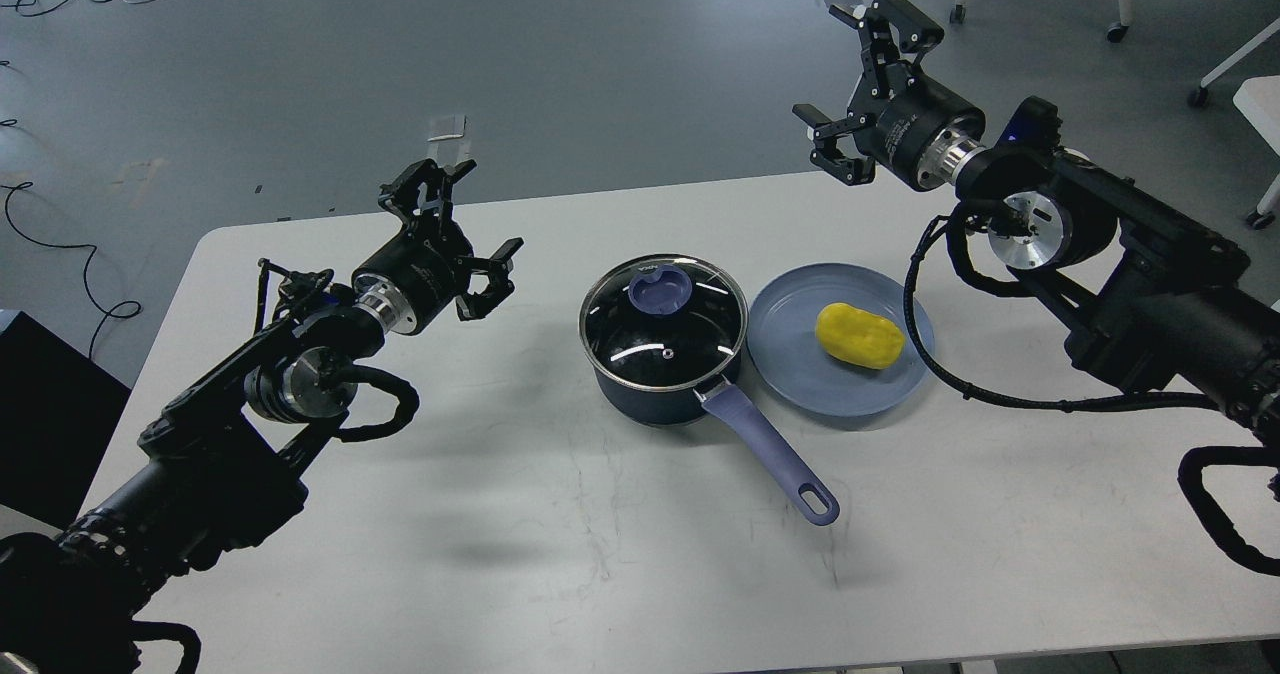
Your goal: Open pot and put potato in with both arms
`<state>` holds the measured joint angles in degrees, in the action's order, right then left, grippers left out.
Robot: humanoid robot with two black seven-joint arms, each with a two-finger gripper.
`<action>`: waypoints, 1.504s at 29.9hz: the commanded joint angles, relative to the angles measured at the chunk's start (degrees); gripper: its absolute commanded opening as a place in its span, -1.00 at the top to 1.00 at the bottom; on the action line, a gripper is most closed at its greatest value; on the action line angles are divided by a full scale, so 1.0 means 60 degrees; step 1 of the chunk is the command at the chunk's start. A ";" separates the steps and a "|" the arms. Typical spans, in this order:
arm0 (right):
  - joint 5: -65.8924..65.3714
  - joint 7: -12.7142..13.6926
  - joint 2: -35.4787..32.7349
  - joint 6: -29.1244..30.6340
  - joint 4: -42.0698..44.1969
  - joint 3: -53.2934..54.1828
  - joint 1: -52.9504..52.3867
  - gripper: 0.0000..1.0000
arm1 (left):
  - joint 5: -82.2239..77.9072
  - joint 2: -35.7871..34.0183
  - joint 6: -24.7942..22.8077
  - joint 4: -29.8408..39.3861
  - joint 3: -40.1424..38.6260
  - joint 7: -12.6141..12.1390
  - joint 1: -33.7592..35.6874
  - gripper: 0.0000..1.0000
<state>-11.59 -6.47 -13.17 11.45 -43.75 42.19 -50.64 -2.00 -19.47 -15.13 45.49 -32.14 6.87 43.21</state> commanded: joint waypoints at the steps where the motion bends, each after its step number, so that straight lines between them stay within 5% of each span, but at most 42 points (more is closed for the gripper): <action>1: -0.0002 0.0010 0.0012 0.0011 0.0054 -0.0001 0.0002 -1.00 | -0.0046 -0.0095 0.0001 -0.0038 -0.0020 -0.0002 0.0020 -0.96; 45: -0.0002 0.0097 0.0056 0.0026 0.0025 -0.0206 -0.0115 -1.00 | -0.0076 -0.0286 -0.0526 -0.0082 -0.0386 -0.0061 0.0254 -0.96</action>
<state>-11.60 -5.89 -12.91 11.60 -43.60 41.11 -51.29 -2.14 -21.32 -18.72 45.02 -34.47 6.22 44.48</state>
